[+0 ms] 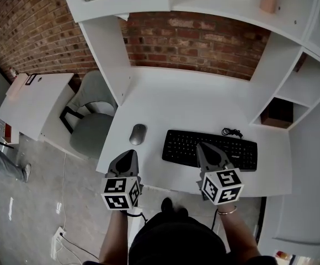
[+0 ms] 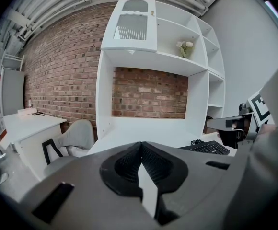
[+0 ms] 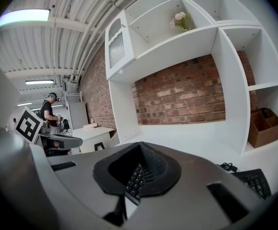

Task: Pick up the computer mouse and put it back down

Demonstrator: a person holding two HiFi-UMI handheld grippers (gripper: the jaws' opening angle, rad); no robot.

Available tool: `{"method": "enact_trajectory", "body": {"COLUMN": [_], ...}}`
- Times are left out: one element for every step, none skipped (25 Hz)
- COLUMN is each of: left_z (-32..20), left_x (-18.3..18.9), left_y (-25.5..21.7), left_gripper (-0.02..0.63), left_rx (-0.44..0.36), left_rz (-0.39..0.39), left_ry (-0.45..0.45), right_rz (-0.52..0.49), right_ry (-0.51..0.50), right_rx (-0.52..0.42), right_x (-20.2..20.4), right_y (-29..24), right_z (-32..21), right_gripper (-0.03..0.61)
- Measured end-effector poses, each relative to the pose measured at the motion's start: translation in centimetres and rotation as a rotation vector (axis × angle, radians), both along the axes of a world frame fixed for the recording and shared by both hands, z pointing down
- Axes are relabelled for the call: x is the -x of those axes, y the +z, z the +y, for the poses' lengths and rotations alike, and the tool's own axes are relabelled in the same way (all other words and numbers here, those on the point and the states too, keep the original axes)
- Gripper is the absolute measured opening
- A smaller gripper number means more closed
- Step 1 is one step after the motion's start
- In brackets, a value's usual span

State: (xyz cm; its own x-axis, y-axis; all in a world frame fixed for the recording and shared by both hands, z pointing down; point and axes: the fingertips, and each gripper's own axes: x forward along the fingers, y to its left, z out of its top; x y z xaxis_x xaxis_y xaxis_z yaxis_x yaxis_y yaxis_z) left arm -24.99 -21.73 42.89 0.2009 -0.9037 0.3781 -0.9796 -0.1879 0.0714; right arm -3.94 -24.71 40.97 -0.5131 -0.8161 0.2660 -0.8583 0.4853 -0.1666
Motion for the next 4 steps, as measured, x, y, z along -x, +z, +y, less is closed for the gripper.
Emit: {"method": "enact_trajectory", "body": {"left_z": [0.02,0.03,0.02,0.0], "left_x": [-0.03,-0.04,-0.05,-0.05], "left_y": [-0.01,0.0,0.0,0.0], "left_gripper": [0.009,0.009,0.009,0.009], "left_rx": [0.0,0.0,0.0,0.001], "left_rz": [0.001,0.001,0.001,0.001], "left_ry": [-0.001,-0.002,-0.003,-0.004], "right_rz": [0.001,0.001,0.001,0.0], "right_ry": [-0.004,-0.008,-0.011,-0.015], "right_rx": [0.0,0.0,-0.001,-0.002], "right_x": [0.06,0.12,0.18,0.24], "right_y": [-0.02,-0.05,-0.09,-0.14], "right_z": [-0.02,-0.06,-0.11,-0.17], "right_gripper": [0.005,0.005,0.005,0.005]}}
